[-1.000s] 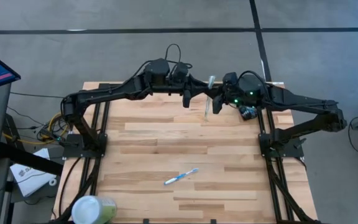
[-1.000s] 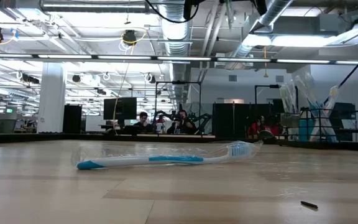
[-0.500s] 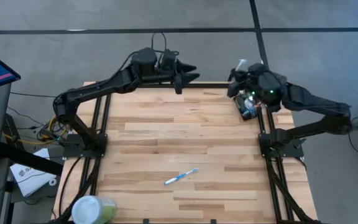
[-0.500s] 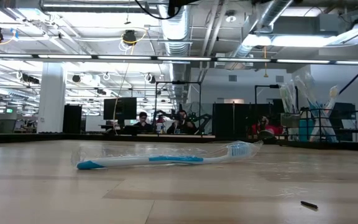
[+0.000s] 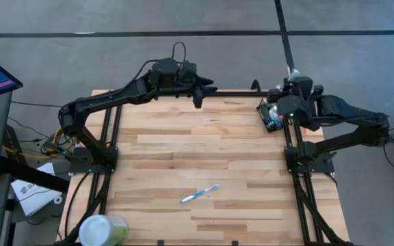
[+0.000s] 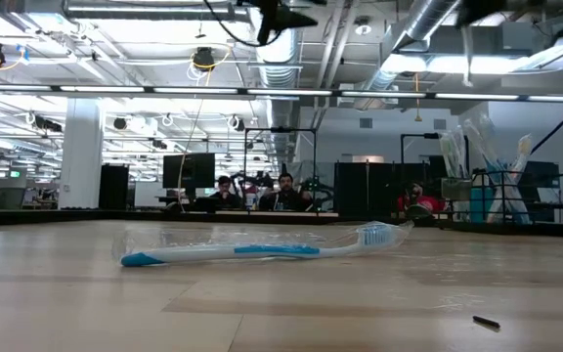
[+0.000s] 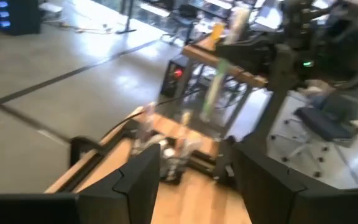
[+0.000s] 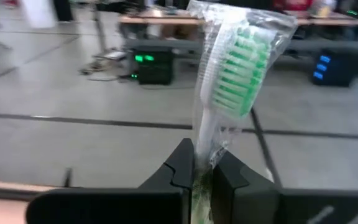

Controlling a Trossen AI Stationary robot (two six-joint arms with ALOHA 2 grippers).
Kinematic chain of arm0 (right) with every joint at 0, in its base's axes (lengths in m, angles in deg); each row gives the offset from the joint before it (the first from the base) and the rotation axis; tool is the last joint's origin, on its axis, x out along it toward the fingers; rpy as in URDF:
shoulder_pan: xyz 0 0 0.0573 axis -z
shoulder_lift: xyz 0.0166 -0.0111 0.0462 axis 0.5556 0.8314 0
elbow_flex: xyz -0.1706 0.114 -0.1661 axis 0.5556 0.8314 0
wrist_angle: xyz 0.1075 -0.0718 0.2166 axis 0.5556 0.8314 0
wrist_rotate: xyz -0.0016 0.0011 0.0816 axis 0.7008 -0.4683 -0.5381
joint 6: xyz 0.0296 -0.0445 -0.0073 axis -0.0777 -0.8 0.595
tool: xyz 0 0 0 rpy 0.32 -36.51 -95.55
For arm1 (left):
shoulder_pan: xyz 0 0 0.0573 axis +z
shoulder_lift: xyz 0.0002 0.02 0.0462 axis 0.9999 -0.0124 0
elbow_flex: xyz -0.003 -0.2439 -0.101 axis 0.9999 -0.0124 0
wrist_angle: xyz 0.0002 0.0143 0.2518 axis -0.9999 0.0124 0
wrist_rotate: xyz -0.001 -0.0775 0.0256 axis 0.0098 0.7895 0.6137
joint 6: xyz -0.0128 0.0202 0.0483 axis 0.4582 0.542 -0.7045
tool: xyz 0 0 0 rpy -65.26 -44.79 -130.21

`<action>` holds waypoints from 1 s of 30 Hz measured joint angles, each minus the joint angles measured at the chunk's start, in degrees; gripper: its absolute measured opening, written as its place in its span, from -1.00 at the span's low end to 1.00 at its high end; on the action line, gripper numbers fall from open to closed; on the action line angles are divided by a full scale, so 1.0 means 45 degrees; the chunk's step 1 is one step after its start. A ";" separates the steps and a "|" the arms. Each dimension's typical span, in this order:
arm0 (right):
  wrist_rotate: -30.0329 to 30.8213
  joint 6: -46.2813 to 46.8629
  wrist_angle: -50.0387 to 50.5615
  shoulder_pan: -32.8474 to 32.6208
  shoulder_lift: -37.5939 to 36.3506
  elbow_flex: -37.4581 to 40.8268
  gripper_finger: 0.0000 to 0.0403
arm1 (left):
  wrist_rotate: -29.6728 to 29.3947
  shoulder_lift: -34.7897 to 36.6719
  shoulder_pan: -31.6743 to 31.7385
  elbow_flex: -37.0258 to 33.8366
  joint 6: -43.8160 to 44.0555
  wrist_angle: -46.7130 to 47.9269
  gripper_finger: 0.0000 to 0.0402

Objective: Pick & Place toothbrushing station
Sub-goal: Put the green toothbrush in the left section of wire organizer

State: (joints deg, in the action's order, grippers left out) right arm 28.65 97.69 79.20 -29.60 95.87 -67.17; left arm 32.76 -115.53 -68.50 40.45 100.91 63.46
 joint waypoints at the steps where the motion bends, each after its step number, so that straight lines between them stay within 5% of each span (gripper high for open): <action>1: 0.0094 0.0948 0.0888 0.0101 0.0131 0.0000 -0.93 | -0.0046 0.0000 0.0061 -0.0136 -0.0004 -0.0001 -0.05; 6: 0.1159 0.5101 0.5130 0.0309 0.0765 0.0018 -0.93 | -0.0106 0.0015 0.0135 -0.1027 0.0011 -0.0509 -0.07; 18: 0.1973 0.7779 0.3865 0.0139 -0.0550 0.3460 -0.93 | -0.0075 0.0015 0.0017 -0.2585 0.0478 -0.1559 -0.07; 25: 0.1799 0.7424 0.3023 0.0377 -0.0737 0.3783 -0.93 | -0.0074 0.0015 0.0017 -0.2894 0.0471 -0.1836 -0.07; 30: 0.1416 0.4067 0.0841 0.0268 -0.0486 0.2686 -0.93 | -0.0075 0.0015 0.0017 -0.2894 0.0481 -0.1953 -0.07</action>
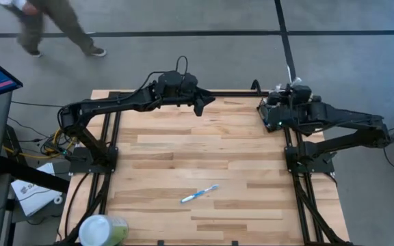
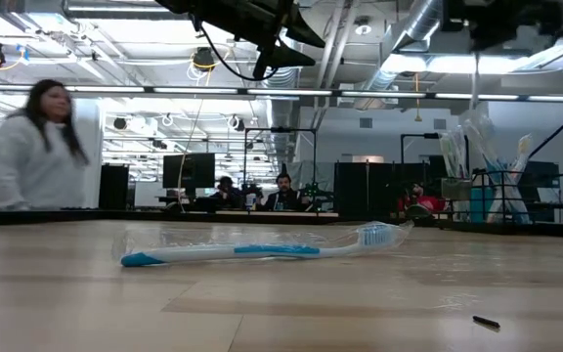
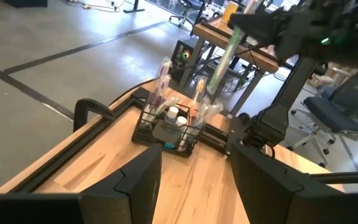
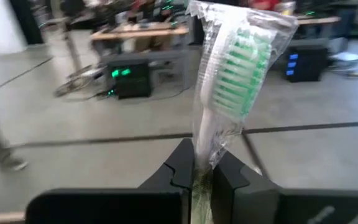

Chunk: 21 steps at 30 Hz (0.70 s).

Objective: Pick & Place toothbrushing station
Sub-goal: Put the green toothbrush in the left section of wire organizer

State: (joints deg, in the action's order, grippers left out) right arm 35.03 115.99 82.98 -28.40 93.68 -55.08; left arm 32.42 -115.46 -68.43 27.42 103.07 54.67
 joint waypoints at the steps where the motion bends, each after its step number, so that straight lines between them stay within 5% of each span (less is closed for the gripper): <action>1: -0.0226 -0.0944 -0.0614 -0.0027 0.0063 -0.0297 -0.93 | 0.0003 0.0000 0.0000 0.0000 0.0045 -0.0013 -0.07; 8: -0.2177 -0.7745 -0.4485 0.1080 0.0187 -0.1983 -0.93 | 0.0068 0.0279 -0.0124 0.0004 0.0280 -0.0169 -0.07; 14: -0.6896 -1.1095 -0.6151 0.3302 0.0150 -0.2156 -0.93 | 0.0066 0.0405 -0.0278 -0.0005 0.0169 -0.0279 -0.07; 21: -0.6912 -1.3273 -1.0507 0.4307 -0.0474 -0.0166 -0.93 | 0.0058 0.0413 -0.0495 -0.0005 -0.0034 -0.0262 -0.07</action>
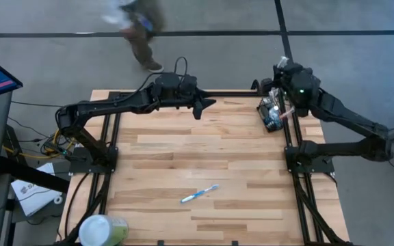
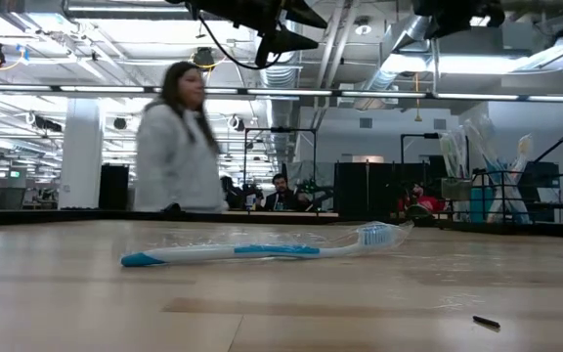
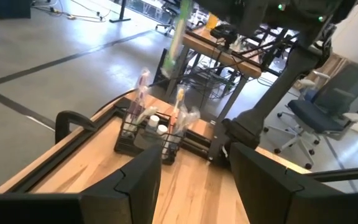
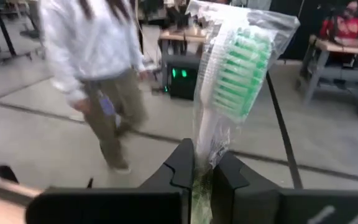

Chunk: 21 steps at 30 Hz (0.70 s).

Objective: Pick & Place toothbrushing station
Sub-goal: Put the green toothbrush in the left section of wire organizer

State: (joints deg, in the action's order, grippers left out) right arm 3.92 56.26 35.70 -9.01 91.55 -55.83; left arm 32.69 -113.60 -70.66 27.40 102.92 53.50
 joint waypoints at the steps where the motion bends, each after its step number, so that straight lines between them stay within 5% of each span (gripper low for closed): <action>1: -0.0137 -0.0184 -0.0438 0.0065 -0.0181 0.0283 -0.93 | 0.0000 0.0000 -0.0004 0.0000 0.0000 0.0013 -0.07; 21: 0.0761 0.1101 -0.0988 0.1285 -0.0296 0.3185 -0.93 | -0.0077 0.0000 -0.0005 0.0000 -0.0010 0.0082 -0.07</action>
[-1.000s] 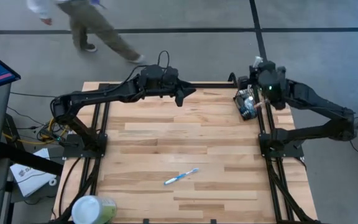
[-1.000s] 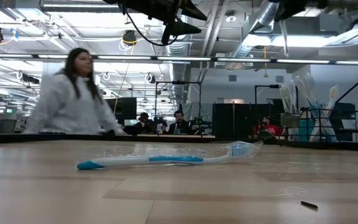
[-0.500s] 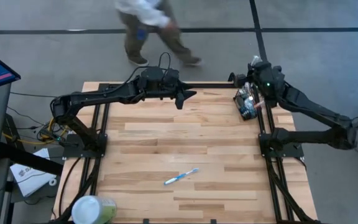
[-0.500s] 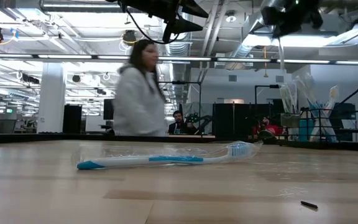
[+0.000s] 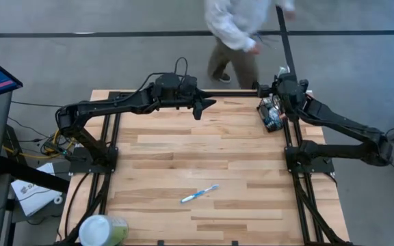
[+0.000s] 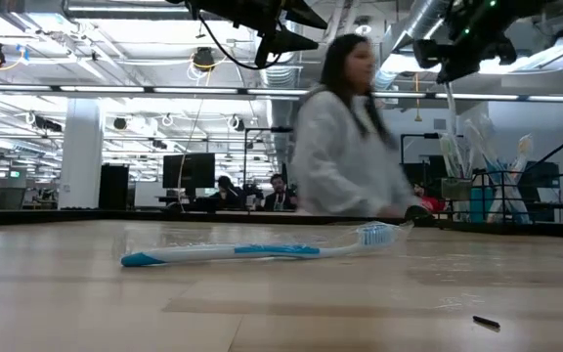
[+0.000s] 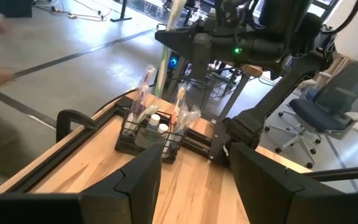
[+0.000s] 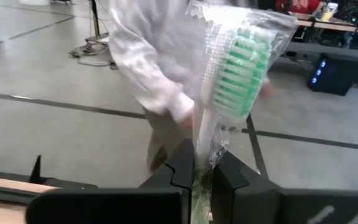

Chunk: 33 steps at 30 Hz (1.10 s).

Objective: Pick & Place toothbrushing station
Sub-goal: Put the green toothbrush in the left section of wire organizer

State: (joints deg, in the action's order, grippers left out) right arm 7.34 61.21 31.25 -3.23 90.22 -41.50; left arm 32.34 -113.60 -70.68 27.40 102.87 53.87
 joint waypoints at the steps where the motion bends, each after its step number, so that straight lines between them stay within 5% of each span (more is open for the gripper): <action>1: 0.0000 0.0000 0.0000 0.0066 0.0007 0.0048 -0.93 | -0.0001 0.0000 0.0000 0.0005 0.0000 0.0000 -0.07; 33: -0.0414 0.0473 -0.3558 0.1341 0.0283 0.3309 -0.93 | -0.0234 0.0000 0.0024 0.0014 0.0000 0.0019 -0.07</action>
State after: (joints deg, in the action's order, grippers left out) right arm 5.48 63.34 15.25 2.80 91.49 -26.61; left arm 31.29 -113.60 -70.57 27.47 102.87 53.95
